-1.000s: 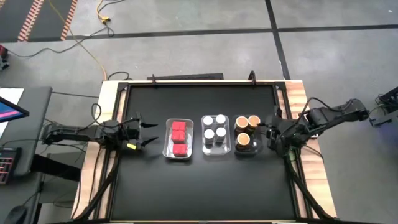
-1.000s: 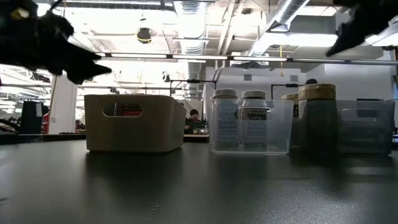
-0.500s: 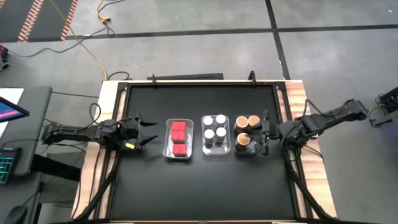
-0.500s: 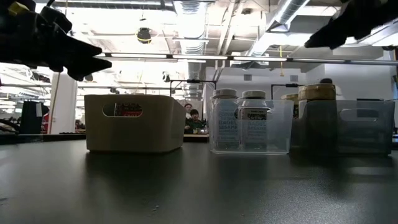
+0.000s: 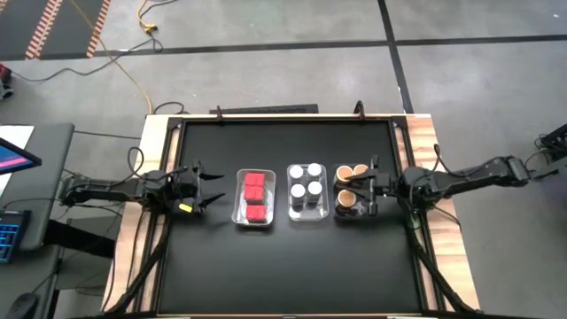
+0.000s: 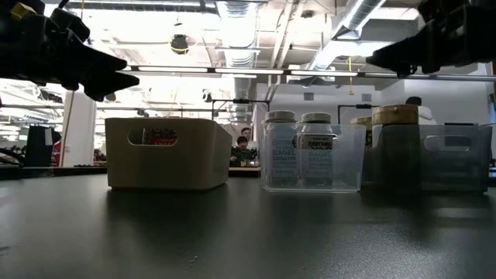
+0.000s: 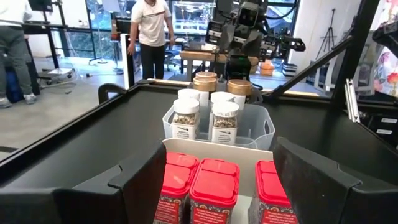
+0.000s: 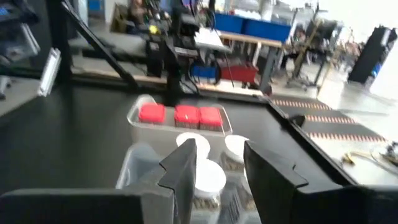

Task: Sort spices by type
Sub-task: Return to Home Position

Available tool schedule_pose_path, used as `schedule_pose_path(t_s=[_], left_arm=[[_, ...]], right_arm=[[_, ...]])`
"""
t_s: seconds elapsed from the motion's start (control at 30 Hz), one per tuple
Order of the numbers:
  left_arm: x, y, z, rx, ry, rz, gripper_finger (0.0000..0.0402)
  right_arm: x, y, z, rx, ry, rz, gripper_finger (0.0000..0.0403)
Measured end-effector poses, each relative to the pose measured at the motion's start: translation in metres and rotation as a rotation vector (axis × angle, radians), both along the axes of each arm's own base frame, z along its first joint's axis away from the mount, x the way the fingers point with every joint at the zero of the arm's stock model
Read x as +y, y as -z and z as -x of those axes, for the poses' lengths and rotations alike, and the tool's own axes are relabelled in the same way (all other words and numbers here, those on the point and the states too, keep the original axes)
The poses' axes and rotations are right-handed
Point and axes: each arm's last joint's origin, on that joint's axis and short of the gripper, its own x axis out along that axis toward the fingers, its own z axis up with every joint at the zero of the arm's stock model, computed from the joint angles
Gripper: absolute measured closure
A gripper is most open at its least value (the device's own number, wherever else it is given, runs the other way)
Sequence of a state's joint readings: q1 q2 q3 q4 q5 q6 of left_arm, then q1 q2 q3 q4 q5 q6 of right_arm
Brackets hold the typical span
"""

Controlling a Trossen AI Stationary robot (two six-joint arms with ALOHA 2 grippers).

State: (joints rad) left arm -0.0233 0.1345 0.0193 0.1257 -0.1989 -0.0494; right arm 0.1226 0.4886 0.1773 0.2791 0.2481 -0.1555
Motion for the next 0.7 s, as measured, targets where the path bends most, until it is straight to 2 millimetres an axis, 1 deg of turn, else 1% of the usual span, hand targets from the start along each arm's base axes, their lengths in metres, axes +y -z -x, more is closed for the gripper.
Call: schedule_pose_path(t_s=[0.2,0.33,0.5,0.57,0.63,0.7], left_arm=[[0.000,0.001,0.000,0.003,0.000,0.034,0.0116],[0.000,0.001,0.000,0.002,0.000,0.036,0.0116],[0.000,0.001,0.000,0.004,0.000,0.023,0.0116],[0.000,0.001,0.000,0.004,0.000,0.024,0.0116],[0.000,0.001,0.000,0.003,0.000,0.024,0.0116],[0.000,0.001,0.000,0.004,0.000,0.025,0.0116]], right_arm=[[-0.002,0.008,0.006,0.084,0.006,-0.013,0.0241],[-0.003,0.002,0.017,0.031,0.005,-0.003,0.0241],[-0.005,0.004,0.036,0.031,0.002,-0.039,0.0241],[-0.005,0.003,0.041,-0.019,-0.013,-0.049,0.0241],[-0.004,0.006,0.045,-0.071,-0.031,-0.054,0.0241],[-0.003,0.014,0.044,-0.111,-0.043,-0.057,0.0241]])
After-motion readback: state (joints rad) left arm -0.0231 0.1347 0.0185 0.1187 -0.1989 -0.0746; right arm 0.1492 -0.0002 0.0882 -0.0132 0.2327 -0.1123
